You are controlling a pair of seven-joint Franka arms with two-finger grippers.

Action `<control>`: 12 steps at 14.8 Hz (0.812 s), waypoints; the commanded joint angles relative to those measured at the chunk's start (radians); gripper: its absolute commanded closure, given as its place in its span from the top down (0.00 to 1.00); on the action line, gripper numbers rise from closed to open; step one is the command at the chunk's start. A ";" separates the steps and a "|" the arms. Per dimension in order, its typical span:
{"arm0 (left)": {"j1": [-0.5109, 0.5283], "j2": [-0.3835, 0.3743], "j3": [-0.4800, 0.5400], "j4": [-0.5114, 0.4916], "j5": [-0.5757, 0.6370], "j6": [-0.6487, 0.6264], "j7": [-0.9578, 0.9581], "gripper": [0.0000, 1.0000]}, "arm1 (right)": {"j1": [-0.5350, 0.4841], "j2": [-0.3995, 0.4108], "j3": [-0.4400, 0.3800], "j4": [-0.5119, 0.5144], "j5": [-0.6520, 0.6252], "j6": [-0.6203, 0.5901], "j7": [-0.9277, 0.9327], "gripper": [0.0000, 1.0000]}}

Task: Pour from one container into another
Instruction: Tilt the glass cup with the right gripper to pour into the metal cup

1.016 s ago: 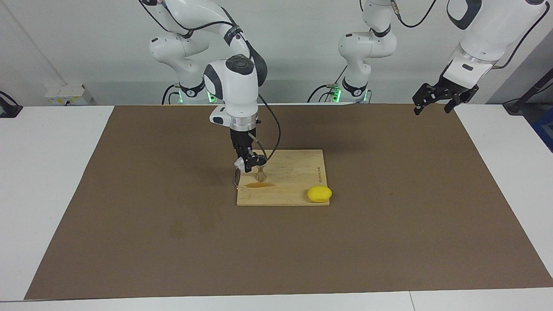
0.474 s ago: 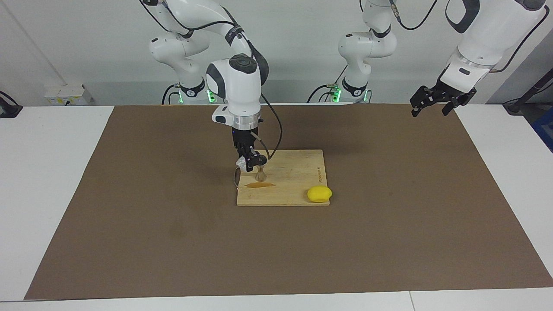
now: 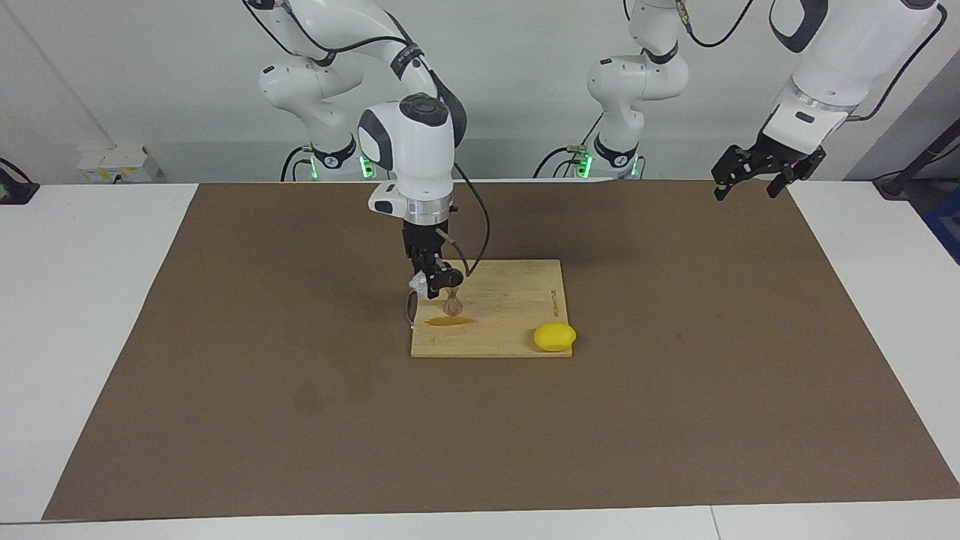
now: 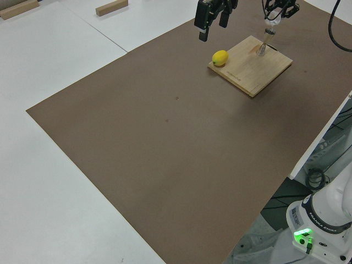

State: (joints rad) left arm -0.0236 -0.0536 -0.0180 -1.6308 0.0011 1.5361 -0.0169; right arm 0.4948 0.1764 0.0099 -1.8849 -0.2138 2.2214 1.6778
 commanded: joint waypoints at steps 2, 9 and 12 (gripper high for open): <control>0.011 -0.017 -0.008 -0.012 -0.021 0.033 0.014 1.00 | -0.010 -0.009 0.007 -0.003 -0.004 0.018 0.031 0.00; 0.011 -0.020 -0.005 0.000 -0.073 0.003 0.015 1.00 | -0.044 -0.003 0.005 -0.003 0.172 0.018 0.020 0.00; 0.010 -0.019 -0.003 0.009 -0.055 -0.011 0.017 1.00 | -0.082 -0.001 0.007 -0.005 0.276 0.012 -0.021 0.00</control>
State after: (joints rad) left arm -0.0219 -0.0566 -0.0198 -1.6188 -0.0606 1.5409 -0.0169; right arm 0.4449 0.1771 0.0050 -1.8847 0.0010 2.2214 1.6788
